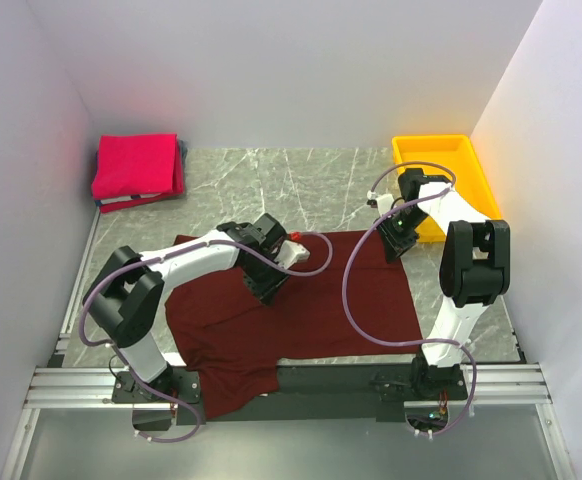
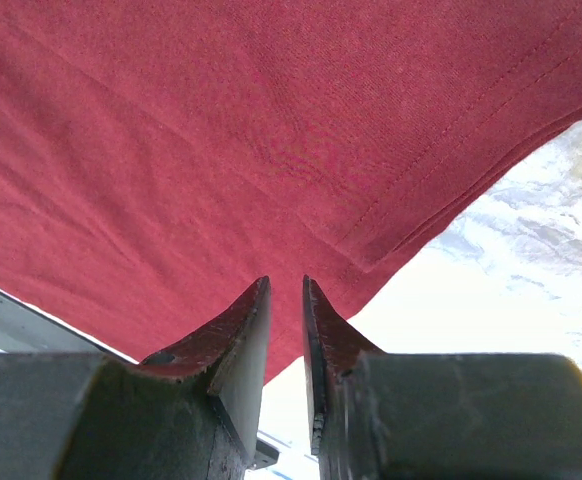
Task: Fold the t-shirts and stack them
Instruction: Fold the tshirt
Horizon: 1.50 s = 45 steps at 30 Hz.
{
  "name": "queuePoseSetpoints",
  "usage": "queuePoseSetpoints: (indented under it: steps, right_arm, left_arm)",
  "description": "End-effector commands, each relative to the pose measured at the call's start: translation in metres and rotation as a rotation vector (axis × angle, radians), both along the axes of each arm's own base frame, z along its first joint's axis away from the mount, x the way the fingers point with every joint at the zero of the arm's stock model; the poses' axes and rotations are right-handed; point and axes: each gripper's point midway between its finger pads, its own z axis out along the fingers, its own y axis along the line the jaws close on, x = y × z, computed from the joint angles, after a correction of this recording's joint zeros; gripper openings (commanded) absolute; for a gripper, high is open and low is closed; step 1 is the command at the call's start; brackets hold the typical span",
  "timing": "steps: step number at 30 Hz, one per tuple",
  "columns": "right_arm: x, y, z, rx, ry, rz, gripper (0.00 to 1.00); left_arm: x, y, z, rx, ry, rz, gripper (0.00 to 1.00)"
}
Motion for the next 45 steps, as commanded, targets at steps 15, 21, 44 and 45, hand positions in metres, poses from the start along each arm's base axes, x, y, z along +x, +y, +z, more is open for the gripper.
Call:
queuePoseSetpoints:
  steps: [15, 21, 44, 45]
  right_arm:
    - [0.047, -0.001, 0.014, -0.008, -0.106, -0.077, 0.25]
    - [0.065, -0.004, -0.005, -0.064, -0.104, -0.099, 0.24]
    - [0.194, -0.024, -0.027, -0.256, -0.291, -0.168, 0.14]
    - [0.199, -0.021, -0.025, -0.243, -0.305, -0.170, 0.15]
  left_arm:
    - [0.122, 0.148, 0.056, -0.171, -0.119, 0.569, 0.45]
    - [0.147, 0.202, 0.017, -0.132, -0.033, 0.787, 0.41]
    - [0.279, 0.279, -0.032, 0.098, -0.135, 0.896, 0.35]
    - [0.282, 0.280, -0.030, 0.098, -0.134, 0.898, 0.35]
